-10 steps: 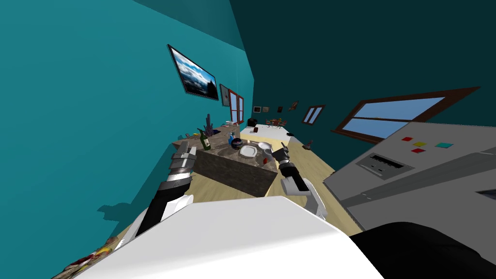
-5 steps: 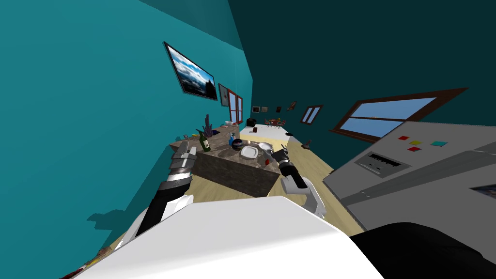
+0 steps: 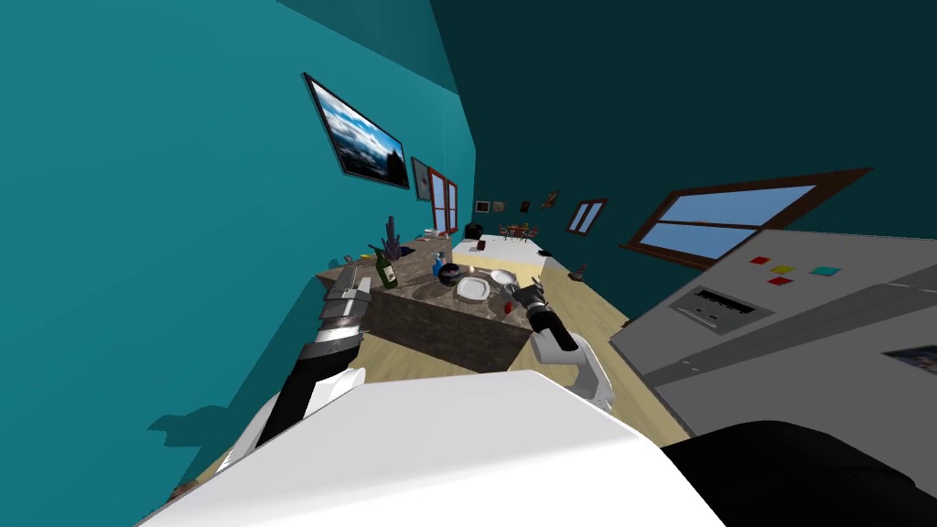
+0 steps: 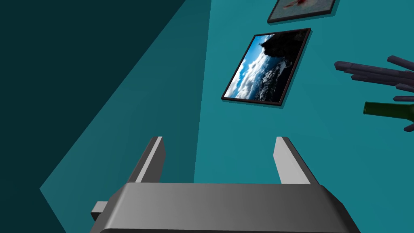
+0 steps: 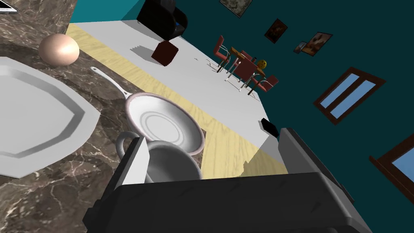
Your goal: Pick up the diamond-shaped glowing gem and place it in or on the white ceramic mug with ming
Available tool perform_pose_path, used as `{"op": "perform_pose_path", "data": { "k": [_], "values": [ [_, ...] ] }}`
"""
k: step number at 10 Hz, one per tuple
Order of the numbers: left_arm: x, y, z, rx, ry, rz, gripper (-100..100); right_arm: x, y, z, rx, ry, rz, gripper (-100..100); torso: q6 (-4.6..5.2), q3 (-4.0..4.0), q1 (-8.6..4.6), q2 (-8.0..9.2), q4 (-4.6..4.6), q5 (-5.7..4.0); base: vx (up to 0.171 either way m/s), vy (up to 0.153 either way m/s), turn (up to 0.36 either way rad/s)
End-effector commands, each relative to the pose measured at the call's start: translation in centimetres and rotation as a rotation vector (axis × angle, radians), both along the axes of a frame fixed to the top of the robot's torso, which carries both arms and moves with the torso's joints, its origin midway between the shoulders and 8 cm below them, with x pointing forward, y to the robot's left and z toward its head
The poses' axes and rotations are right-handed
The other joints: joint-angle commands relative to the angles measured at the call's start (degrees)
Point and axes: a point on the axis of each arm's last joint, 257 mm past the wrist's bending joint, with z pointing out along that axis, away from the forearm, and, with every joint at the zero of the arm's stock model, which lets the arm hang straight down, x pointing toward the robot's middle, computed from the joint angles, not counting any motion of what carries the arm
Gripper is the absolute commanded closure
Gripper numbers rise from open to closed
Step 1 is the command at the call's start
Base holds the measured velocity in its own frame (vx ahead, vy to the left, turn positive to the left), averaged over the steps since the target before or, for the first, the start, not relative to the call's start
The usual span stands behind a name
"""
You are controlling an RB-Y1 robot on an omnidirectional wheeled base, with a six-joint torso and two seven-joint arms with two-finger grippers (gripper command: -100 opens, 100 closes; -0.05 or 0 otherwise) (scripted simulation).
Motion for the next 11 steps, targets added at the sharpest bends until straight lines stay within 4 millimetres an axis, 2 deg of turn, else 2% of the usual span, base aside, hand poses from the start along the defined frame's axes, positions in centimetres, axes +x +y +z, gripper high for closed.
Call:
{"op": "perform_pose_path", "data": {
  "k": [1, 2, 4, 5, 6, 11],
  "values": [
    [0.0, 0.0, 0.0, 0.0, 0.0, 0.0, 0, 0.0, -0.2, -1.0, 0.058, 0.028, -0.013, -100, 0.0, 0.0, 0.0, 0.0, 0.0, 0.0, 0.046, 0.052, -0.022],
    [0.0, 0.0, 0.0, 0.0, 0.0, 0.0, 0, 0.1, -0.6, -1.9, 0.098, 0.056, -0.026, -100, 0.0, 0.0, 0.0, 0.01, 0.0, 0.0, 0.055, 0.055, -0.04],
    [0.0, 0.0, 0.0, 0.0, 0.0, 0.0, 0, 0.0, -0.7, -2.3, 0.135, 0.066, -0.033, -100, -0.01, 0.0, -0.02, 0.0, -0.01, 0.0, 0.027, 0.031, -0.01],
    [0.0, 0.0, 0.0, 0.0, 0.0, 0.0, 0, 0.0, -1.1, -3.5, 0.188, 0.101, -0.051, -100, 0.0, 0.05, -0.12, 0.1, 0.02, -0.02, 0.024, 0.021, -0.041],
    [0.0, 0.0, 0.0, 0.0, 0.0, 0.0, 0, -0.1, -1.1, -3.7, 0.208, 0.104, -0.055, -100, 0.01, 0.05, -0.12, 0.09, 0.02, -0.03, 0.029, 0.028, -0.018],
    [0.0, 0.0, 0.0, 0.0, 0.0, 0.0, 0, -0.5, -2.1, -7.5, 0.401, 0.204, -0.123, -100, -0.01, 0.02, -0.11, 0.04, 0.01, -0.02, 0.037, 0.028, -0.024]
  ]
}}
